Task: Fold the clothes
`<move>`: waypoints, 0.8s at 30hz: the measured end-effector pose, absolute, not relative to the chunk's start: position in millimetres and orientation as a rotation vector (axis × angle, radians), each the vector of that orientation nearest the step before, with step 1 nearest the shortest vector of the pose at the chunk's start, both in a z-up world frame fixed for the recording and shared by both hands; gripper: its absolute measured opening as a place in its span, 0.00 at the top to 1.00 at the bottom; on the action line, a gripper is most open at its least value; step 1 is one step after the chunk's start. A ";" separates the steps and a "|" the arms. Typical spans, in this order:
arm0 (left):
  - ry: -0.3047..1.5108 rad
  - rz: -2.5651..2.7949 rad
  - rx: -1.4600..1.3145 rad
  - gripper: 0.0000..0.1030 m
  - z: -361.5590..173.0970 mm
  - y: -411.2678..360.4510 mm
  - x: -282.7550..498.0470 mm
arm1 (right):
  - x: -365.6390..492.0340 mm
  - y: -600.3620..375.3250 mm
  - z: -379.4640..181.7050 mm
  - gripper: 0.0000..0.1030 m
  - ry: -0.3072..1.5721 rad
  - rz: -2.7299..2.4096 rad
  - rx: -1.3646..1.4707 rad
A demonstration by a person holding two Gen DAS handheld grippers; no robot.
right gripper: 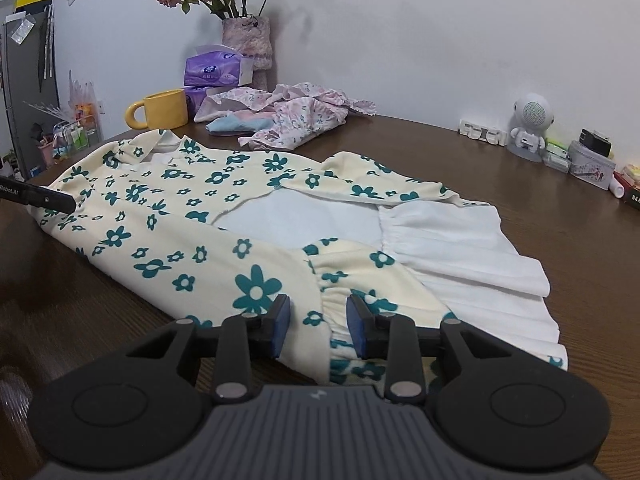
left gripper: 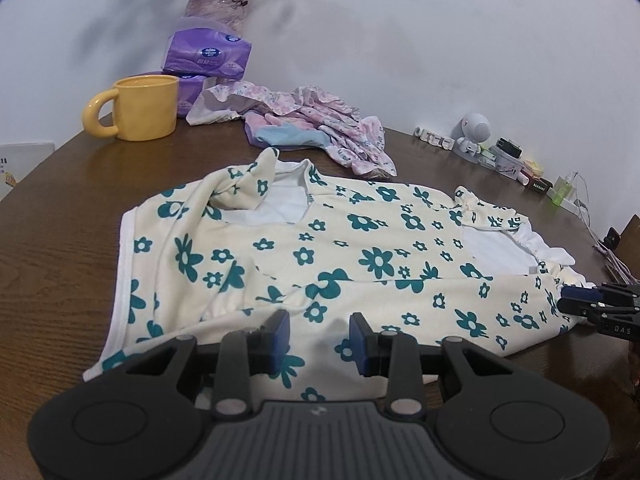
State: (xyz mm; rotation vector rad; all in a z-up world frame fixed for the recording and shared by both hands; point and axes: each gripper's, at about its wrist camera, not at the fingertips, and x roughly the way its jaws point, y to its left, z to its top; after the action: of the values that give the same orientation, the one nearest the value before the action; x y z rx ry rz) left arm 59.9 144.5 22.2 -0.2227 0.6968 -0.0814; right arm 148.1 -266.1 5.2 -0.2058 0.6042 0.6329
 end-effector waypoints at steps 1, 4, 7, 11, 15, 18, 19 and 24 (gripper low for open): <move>0.697 -0.080 -0.222 0.70 22.5 144.2 60.1 | 148.3 -267.9 5.4 0.71 0.604 0.637 -0.198; 0.700 -0.078 -0.225 0.70 22.8 144.1 60.7 | 151.2 -275.9 6.5 0.71 0.607 0.645 -0.153; 0.702 -0.075 -0.224 0.70 22.9 143.6 61.1 | 151.9 -282.6 7.3 0.71 0.601 0.625 -0.141; 0.702 -0.068 -0.218 0.70 23.0 142.3 61.5 | 152.0 -284.9 7.6 0.71 0.600 0.622 -0.133; 0.697 -0.060 -0.216 0.70 22.7 140.9 60.8 | 151.8 -286.0 7.8 0.70 0.598 0.616 -0.131; 0.695 -0.057 -0.211 0.70 22.5 140.0 60.1 | 151.4 -288.0 8.0 0.69 0.595 0.610 -0.124; 0.694 -0.056 -0.210 0.70 22.4 139.7 59.9 | 151.2 -288.9 8.1 0.69 0.593 0.606 -0.121; 0.688 -0.050 -0.205 0.70 21.9 138.7 59.0 | 151.3 -297.2 8.8 0.69 0.585 0.564 -0.093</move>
State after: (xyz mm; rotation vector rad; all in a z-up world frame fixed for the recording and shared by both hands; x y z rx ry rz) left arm 59.0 138.7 21.9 -0.2053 0.6884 -0.0495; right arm 151.3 -297.2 8.8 -0.0926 0.5854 0.5640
